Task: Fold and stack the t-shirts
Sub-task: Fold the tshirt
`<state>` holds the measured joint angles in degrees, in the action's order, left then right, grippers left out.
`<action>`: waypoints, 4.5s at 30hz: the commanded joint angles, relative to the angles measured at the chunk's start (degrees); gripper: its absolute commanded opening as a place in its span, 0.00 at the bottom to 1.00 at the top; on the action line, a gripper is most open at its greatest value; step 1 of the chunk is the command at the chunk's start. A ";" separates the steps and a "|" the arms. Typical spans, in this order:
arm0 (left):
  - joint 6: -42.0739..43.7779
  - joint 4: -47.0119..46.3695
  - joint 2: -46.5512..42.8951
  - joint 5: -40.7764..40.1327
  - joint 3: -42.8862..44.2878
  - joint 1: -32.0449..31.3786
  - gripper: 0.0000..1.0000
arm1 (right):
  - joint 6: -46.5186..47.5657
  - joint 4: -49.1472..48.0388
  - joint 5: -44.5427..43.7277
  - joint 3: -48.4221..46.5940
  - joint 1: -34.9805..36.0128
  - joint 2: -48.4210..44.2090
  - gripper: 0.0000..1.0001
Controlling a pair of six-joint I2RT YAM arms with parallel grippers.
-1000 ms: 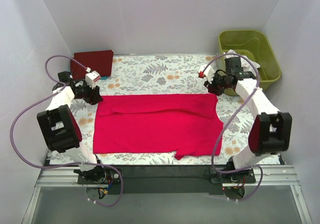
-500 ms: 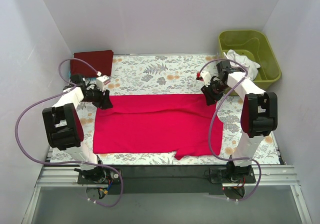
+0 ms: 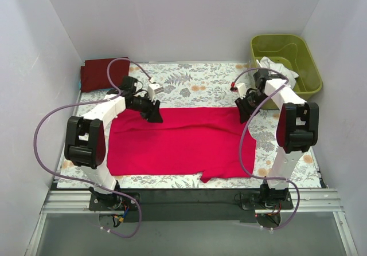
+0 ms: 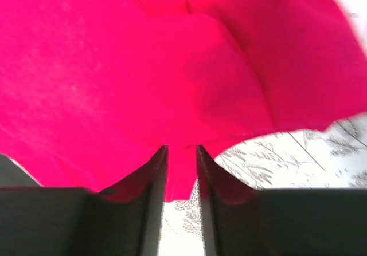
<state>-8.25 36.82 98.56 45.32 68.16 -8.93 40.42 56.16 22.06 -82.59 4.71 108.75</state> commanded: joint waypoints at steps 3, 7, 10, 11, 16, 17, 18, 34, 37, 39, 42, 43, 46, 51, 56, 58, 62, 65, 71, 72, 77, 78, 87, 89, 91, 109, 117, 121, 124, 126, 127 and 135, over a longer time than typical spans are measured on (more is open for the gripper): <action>-6.69 -4.38 2.15 2.32 4.34 -5.65 0.46 | -2.28 2.29 7.72 -8.28 -2.51 0.32 0.58; -8.62 -4.47 3.56 2.23 5.75 -5.92 0.46 | -3.42 2.28 7.47 -15.31 -1.02 5.24 0.74; -8.27 -4.39 2.86 0.56 5.05 -5.92 0.46 | -2.02 2.29 6.15 -18.66 0.03 8.49 0.78; -8.27 -4.39 2.51 0.21 4.70 -5.92 0.46 | -1.76 2.37 5.89 -19.27 0.38 9.28 0.78; -8.01 -4.03 -0.56 -1.29 1.89 -5.66 0.47 | 0.35 2.55 4.92 -20.60 1.53 12.89 0.78; -8.01 -4.12 -1.00 -1.46 0.93 -5.57 0.47 | 0.62 2.55 4.83 -20.42 1.70 13.15 0.77; -8.01 -4.12 -1.35 -1.64 0.49 -5.31 0.47 | 0.88 2.64 4.74 -20.25 1.79 13.50 0.77; -7.31 -3.51 -1.71 -2.25 0.83 -3.11 0.47 | 5.45 5.98 5.18 -13.74 2.76 13.86 0.75; -6.87 -3.07 -1.88 -2.34 0.75 -3.11 0.47 | 6.07 6.41 5.71 -13.57 2.76 13.42 0.68; -6.69 -2.81 -2.32 -2.69 0.66 -3.03 0.47 | 6.16 7.11 6.58 -13.74 2.67 12.02 0.57; -6.43 -2.54 -2.85 -2.61 0.13 -2.94 0.47 | 6.68 9.04 7.55 -14.01 2.94 9.56 0.43; -6.43 -2.54 -3.20 -2.61 0.04 -2.94 0.47 | 6.86 9.66 7.73 -13.83 2.94 8.86 0.39; -6.43 -2.54 -3.73 -2.43 -0.40 -2.94 0.47 | 7.83 11.07 8.34 -11.30 3.46 6.04 0.09; -5.81 -2.63 -5.48 -0.94 -1.53 -2.94 0.46 | 8.62 13.45 11.06 -4.53 5.92 0.07 0.01; -4.93 -2.19 -6.19 -1.20 -2.51 -2.94 0.46 | 7.92 13.19 12.65 3.90 9.52 -4.68 0.01; -4.58 -2.02 -6.28 -1.20 -2.59 -2.94 0.46 | 7.39 13.10 13.18 5.32 10.40 -5.30 0.01; -4.49 -2.10 -6.10 -1.11 -2.95 -2.94 0.46 | 6.77 12.66 13.62 7.35 11.81 -6.62 0.01; -4.49 -2.10 -6.19 -1.20 -3.21 -2.94 0.46 | 6.16 12.74 14.23 8.23 12.87 -7.06 0.01; -4.58 -2.36 -6.89 -1.55 -4.35 -2.94 0.46 | 5.19 12.83 15.82 9.72 14.36 -8.11 0.01; -4.58 -2.36 -7.07 -1.55 -4.44 -2.94 0.46 | 5.28 12.66 15.64 10.07 14.45 -7.85 0.01; -4.49 -2.28 -7.33 -1.29 -4.88 -2.94 0.46 | 6.16 11.87 13.71 11.65 14.45 -5.75 0.01; -4.15 -2.10 -7.33 -0.94 -4.88 -2.94 0.46 | 6.33 11.78 12.75 11.75 14.45 -5.39 0.07; -2.82 -0.43 -8.12 0.38 -3.74 -2.94 0.46 | 7.13 14.15 19.75 3.41 13.49 -5.39 0.36; -3.09 -0.34 -8.12 0.21 -3.56 -2.94 0.46 | 5.47 13.36 20.38 1.91 12.61 -3.56 0.33; -3.44 -0.26 -8.30 -0.32 -3.21 -2.94 0.46 | 1.09 8.56 18.03 0.94 11.99 -1.80 0.31; -5.63 -1.31 -10.15 -3.04 -4.70 -2.94 0.47 | -12.47 -3.16 7.55 -3.02 13.66 9.37 0.52; -5.20 -0.87 -11.29 -3.75 -4.79 -2.94 0.47 | -12.30 -2.55 12.11 -1.53 15.50 7.63 0.41; -5.28 -0.87 -12.25 -3.84 -5.23 -2.94 0.47 | -11.07 -2.20 14.05 0.93 17.69 3.06 0.39; -5.90 -1.13 -12.52 -3.66 -5.67 -2.94 0.47 | -10.19 -2.28 13.27 4.09 19.71 0.15 0.37; -6.16 -1.31 -12.69 -3.57 -5.85 -2.85 0.47 | -9.14 -2.20 13.53 5.68 20.77 -0.90 0.33; -6.60 -1.48 -12.78 -3.49 -5.93 -2.85 0.47 | -8.35 -2.02 13.71 7.42 22.00 -1.17 0.31; -11.78 2.90 -7.78 0.03 -0.84 2.68 0.47 | 2.28 10.71 21.79 1.91 21.05 -0.38 0.51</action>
<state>-17.19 37.41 89.03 42.72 63.53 -9.43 36.99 59.46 38.52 -76.07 27.99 108.60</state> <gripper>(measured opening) 0.468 0.496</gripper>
